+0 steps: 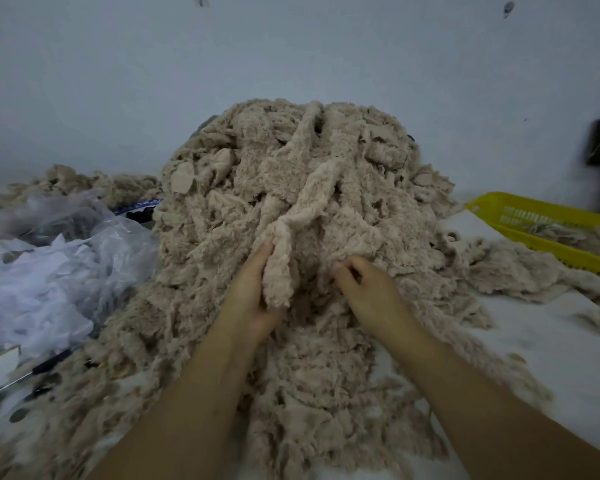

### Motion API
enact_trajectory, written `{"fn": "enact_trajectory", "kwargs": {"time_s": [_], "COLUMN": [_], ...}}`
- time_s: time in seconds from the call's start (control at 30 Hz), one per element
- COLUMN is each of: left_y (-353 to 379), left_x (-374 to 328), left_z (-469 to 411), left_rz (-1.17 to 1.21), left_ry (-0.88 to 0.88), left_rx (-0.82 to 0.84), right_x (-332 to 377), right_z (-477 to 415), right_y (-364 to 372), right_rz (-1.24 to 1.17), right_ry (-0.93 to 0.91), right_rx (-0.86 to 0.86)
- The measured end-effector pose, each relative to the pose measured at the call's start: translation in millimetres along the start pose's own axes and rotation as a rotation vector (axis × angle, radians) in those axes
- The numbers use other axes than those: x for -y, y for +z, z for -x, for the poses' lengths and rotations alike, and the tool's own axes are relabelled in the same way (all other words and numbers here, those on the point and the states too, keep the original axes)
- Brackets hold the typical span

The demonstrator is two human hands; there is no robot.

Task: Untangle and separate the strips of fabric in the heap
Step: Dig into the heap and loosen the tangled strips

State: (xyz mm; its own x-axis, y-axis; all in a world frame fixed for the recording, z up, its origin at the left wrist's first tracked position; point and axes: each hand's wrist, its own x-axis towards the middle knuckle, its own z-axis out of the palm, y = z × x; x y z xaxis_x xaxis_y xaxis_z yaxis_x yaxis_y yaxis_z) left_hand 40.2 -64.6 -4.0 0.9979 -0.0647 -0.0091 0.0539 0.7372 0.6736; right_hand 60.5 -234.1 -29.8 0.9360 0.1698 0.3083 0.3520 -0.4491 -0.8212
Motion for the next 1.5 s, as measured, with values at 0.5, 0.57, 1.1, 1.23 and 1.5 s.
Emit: {"fn": "enact_trajectory", "kwargs": {"time_s": [0.5,0.57,1.1,1.23,1.5], "left_y": [12,12,9,11,8], "left_x": [11,7,11,18,11], "left_z": [12,14,4,7,2], "left_rz": [-0.568,-0.415,-0.827,-0.869,-0.444], "left_ry": [-0.17,-0.171,0.143,0.185,0.06], "left_rx": [0.086,0.134,-0.115,0.01,-0.108], "right_x": [-13,-14,3,11,12], "right_z": [-19,-22,-8,0,-3], "right_y": [-2,-6,0,7,2], "right_rz": [-0.672,-0.741,-0.616,-0.488,-0.569], "right_ry": [0.359,0.435,0.197,0.117,0.189], "right_rx": [-0.14,-0.184,-0.088,0.01,0.061]}}
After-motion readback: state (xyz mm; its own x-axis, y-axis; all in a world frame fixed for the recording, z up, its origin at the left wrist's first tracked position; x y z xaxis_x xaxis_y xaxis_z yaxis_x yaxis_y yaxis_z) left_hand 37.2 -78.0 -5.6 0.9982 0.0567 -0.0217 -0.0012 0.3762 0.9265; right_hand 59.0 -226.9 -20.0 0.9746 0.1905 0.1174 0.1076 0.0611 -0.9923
